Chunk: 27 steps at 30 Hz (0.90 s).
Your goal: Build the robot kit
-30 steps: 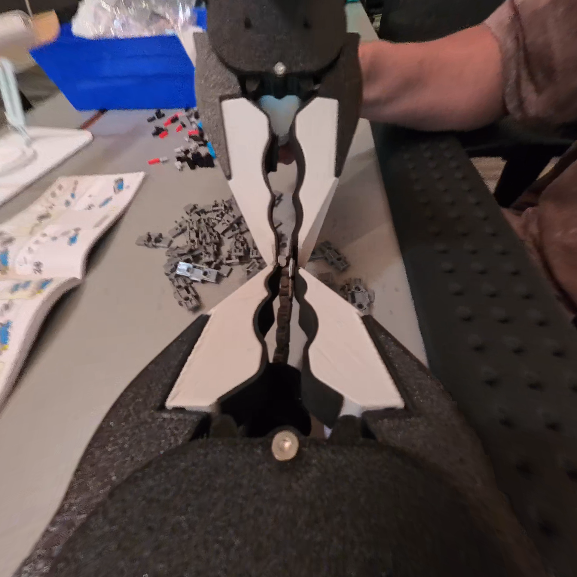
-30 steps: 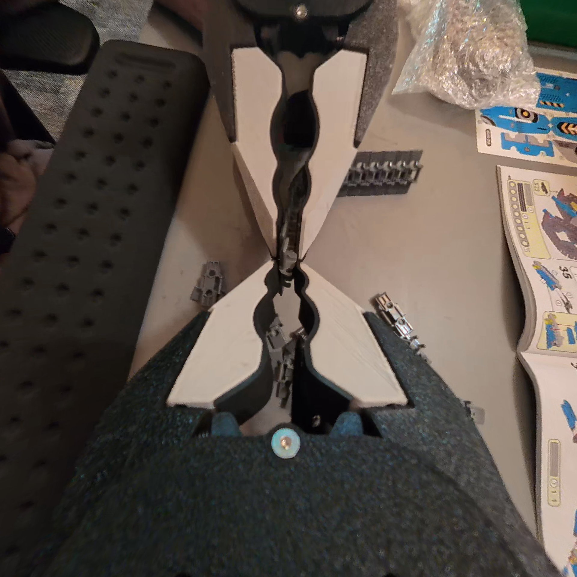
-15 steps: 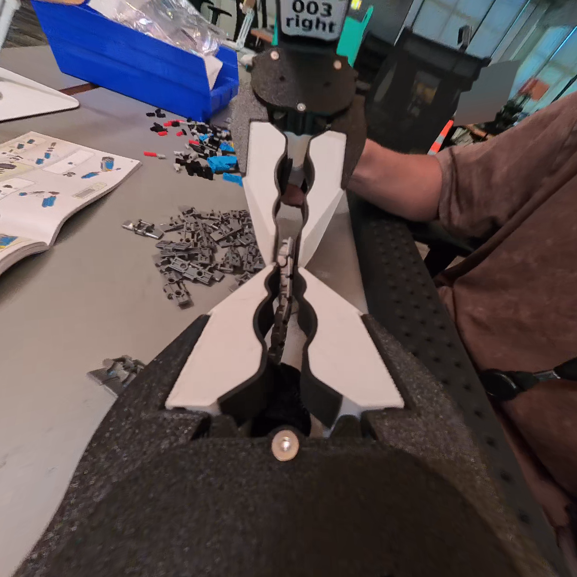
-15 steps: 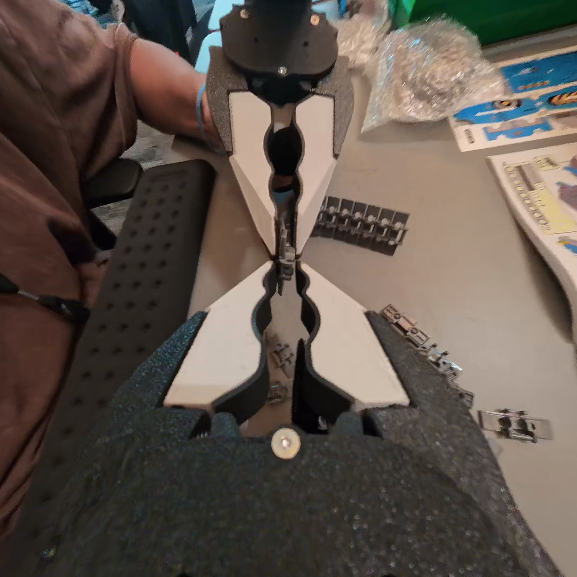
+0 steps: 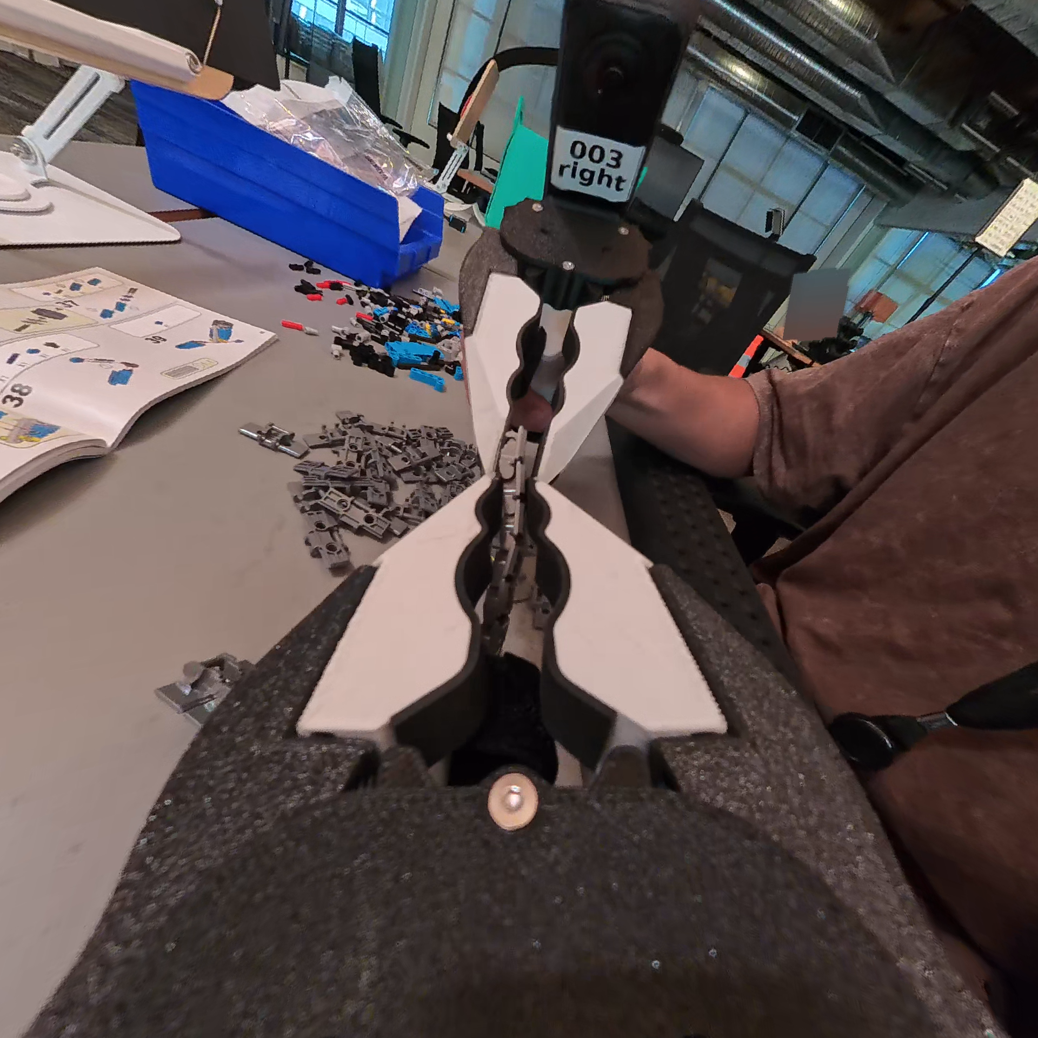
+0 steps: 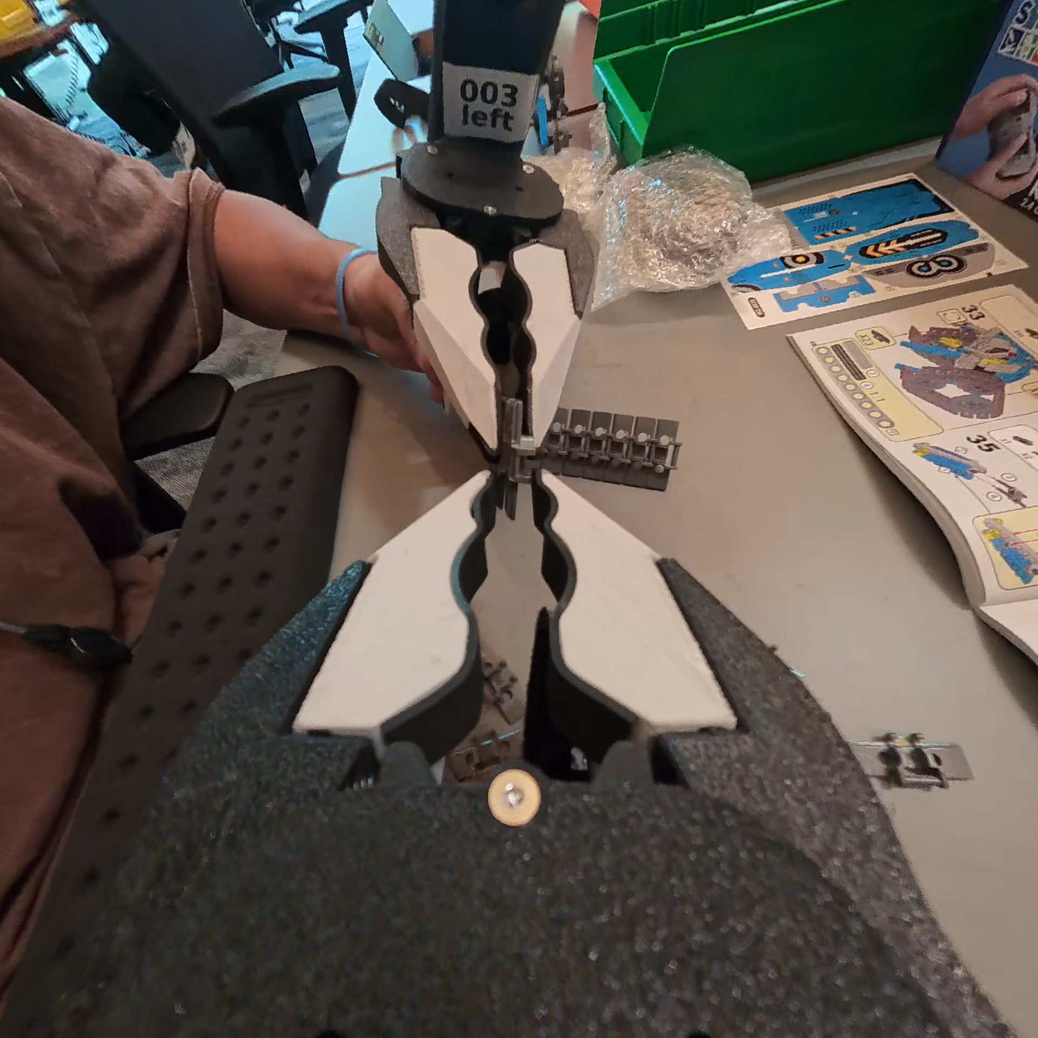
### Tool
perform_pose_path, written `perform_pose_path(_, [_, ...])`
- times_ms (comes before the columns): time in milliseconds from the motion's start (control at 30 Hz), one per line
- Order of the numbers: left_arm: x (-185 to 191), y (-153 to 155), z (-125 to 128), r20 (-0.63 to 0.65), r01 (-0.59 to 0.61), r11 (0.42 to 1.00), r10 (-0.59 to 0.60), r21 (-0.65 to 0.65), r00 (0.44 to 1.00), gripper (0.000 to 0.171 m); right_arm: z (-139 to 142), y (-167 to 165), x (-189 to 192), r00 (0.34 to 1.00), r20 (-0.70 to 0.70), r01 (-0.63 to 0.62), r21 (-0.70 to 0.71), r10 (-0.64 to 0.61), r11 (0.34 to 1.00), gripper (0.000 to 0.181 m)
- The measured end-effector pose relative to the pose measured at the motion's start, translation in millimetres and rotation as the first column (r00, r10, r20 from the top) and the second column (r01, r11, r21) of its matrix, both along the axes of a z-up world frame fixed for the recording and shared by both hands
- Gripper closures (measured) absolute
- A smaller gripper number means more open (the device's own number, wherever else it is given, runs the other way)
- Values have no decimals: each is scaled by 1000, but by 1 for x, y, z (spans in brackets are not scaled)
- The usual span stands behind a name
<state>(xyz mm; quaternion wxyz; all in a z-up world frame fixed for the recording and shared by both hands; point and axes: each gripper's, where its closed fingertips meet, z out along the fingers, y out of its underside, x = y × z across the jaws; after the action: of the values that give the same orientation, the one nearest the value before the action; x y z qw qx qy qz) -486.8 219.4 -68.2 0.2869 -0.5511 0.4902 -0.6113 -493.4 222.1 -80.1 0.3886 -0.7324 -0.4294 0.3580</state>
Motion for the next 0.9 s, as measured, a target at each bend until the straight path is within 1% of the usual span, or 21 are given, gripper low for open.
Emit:
perform_pose_path(100, [1, -1, 0, 0, -2, 1000, 2, 21, 1000, 165, 0, -1, 1, 1000, -23, 1, -45, -2, 999, 171])
perform_pose_path(167, [3, -3, -1, 3, -6, 999, 6, 38, 1000, 165, -2, -3, 2, 1000, -9, -7, -67, 7, 998, 172])
perform_pose_path(233, [3, -6, -2, -5, 2, 998, -2, 56, 1000, 165, -2, -6, 2, 1000, -26, -17, -113, 15, 993, 174])
perform_pose_path(300, [3, -9, -2, -10, 11, 996, -10, 89, 1000, 165, -1, -9, 2, 998, -54, -26, -127, 19, 992, 175])
perform_pose_path(333, [3, -10, -2, -17, 12, 996, -10, 83, 1000, 165, -2, -11, 2, 998, -56, -33, -137, 26, 990, 175])
perform_pose_path(400, [3, -10, 2, -6, 11, 1000, -11, 19, 1000, 166, 2, -12, 1, 994, -106, -43, -183, 23, 982, 174])
perform_pose_path(467, [3, -9, 2, -12, 11, 999, -11, -39, 1000, 165, 2, -11, 1, 991, -132, -45, -194, 19, 980, 174])
perform_pose_path(500, [3, -10, 5, 5, 18, 998, -17, -58, 1000, 165, 5, -12, 1, 989, -147, -57, -205, 27, 977, 174])
perform_pose_path(533, [2, -11, 8, 22, 37, 997, -35, -65, 999, 165, 8, -13, 1, 987, -157, -71, -210, 38, 975, 174])
perform_pose_path(567, [2, -11, 9, 31, 50, 998, -48, -45, 998, 165, 9, -12, 0, 988, -147, -68, -200, 39, 978, 174])
perform_pose_path(600, [2, -10, 8, 35, 43, 999, -43, -12, 998, 158, 8, -12, 0, 990, -134, -73, -196, 47, 978, 174])
perform_pose_path(633, [3, -6, 10, 50, 6, 1000, -7, 13, 999, 140, 10, -15, -2, 987, -149, -97, -208, 67, 973, 174])
perform_pose_path(667, [3, -4, 13, 73, -10, 1000, 8, 24, 997, 138, 13, -16, -3, 982, -173, -111, -208, 75, 972, 174])
perform_pose_path(733, [2, -7, 15, 90, 7, 999, -11, 35, 996, 147, 13, -16, -4, 980, -184, -116, -216, 76, 969, 174])
perform_pose_path(800, [2, -15, 16, 106, 36, 998, -40, 44, 994, 161, 11, -16, -3, 980, -185, -121, -223, 80, 967, 174])
perform_pose_path(900, [3, -19, 13, 98, 45, 996, -53, 79, 994, 162, 9, -21, -2, 979, -172, -146, -227, 108, 963, 173])
